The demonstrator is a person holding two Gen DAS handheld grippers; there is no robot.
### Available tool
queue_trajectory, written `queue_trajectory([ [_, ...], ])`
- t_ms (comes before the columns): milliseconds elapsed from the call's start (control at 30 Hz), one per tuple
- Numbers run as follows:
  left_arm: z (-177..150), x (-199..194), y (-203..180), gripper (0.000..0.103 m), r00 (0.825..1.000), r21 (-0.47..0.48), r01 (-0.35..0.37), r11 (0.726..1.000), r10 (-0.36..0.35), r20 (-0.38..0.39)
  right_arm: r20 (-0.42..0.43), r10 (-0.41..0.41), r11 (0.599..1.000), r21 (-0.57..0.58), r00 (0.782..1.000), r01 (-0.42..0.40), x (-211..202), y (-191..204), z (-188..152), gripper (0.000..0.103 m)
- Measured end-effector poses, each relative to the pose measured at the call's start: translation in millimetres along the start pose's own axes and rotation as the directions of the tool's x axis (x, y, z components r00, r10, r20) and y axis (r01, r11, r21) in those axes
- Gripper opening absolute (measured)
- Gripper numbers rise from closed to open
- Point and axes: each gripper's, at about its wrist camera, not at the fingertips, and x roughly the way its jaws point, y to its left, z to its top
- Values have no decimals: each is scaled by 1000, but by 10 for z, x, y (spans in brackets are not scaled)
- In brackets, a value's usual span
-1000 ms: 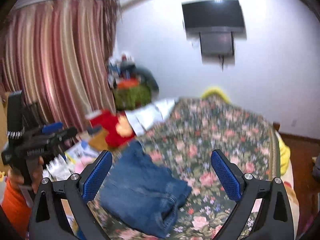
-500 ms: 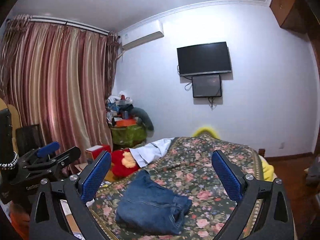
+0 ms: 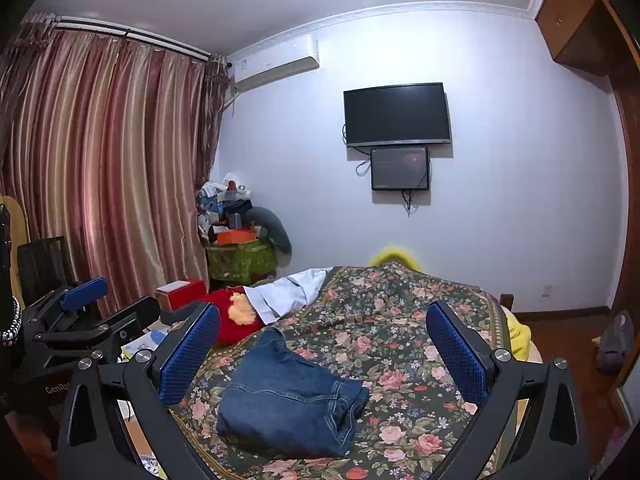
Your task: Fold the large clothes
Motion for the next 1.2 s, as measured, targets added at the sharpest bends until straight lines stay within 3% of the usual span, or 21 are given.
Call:
queue_trajectory([
  [1200, -21, 38, -37, 100, 1000, -47, -14, 999, 13, -22, -19, -6, 1000, 10, 1000, 6, 27, 87, -21, 103],
])
